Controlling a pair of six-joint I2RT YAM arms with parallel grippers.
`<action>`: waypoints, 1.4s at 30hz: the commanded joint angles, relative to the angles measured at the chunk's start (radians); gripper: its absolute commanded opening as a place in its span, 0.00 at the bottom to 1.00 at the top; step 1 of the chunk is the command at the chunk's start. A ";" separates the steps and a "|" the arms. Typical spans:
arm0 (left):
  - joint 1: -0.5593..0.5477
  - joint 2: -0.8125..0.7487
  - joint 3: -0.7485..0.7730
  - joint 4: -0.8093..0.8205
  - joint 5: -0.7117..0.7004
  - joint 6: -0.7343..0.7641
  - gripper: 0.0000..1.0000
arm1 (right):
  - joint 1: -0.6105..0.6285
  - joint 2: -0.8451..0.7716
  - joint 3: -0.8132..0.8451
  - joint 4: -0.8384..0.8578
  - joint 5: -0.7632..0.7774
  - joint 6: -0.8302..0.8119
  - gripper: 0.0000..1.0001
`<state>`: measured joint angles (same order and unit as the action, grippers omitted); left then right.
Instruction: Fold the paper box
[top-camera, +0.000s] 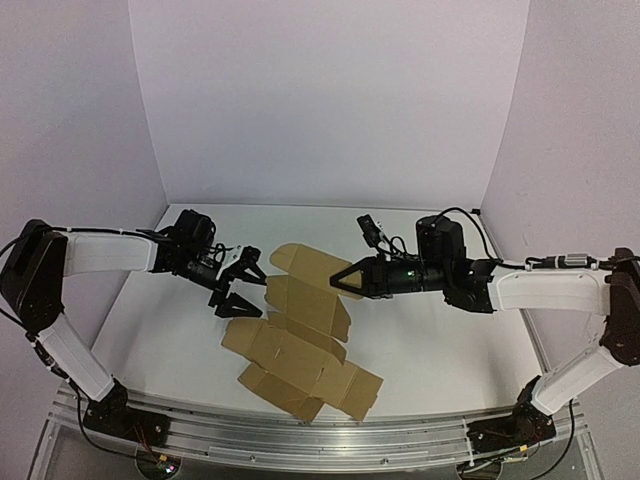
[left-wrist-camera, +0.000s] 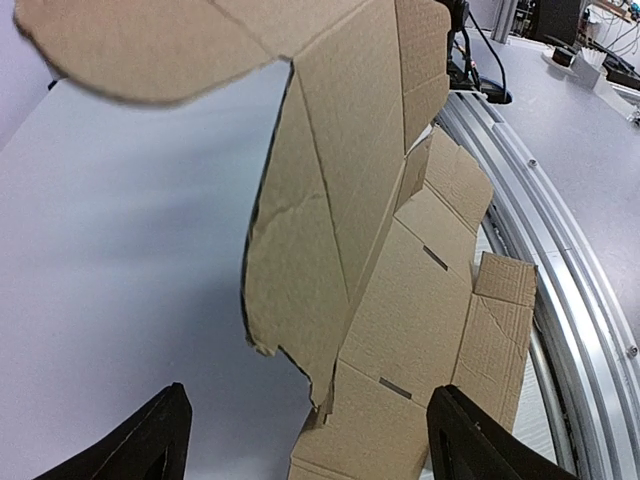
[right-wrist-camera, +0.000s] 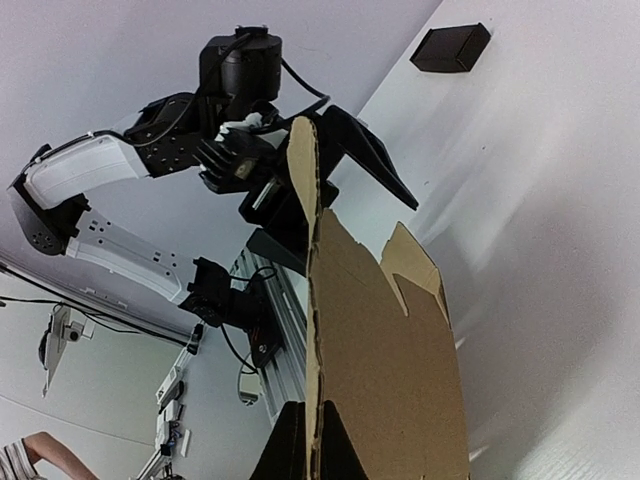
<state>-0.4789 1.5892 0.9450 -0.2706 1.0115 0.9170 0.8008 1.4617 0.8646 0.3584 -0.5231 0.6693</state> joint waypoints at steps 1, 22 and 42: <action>-0.001 0.026 -0.025 -0.016 0.080 0.047 0.80 | -0.005 -0.042 -0.001 0.046 -0.021 -0.044 0.04; -0.028 0.031 -0.158 0.366 0.120 -0.182 0.01 | -0.019 -0.021 -0.031 0.158 -0.018 0.058 0.05; -0.029 0.040 -0.147 0.202 0.126 0.147 0.00 | -0.054 0.211 0.063 -0.340 0.316 0.028 0.51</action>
<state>-0.5041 1.6375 0.7830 -0.0303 1.1255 1.0038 0.7460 1.6443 0.8271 0.3078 -0.2970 0.7784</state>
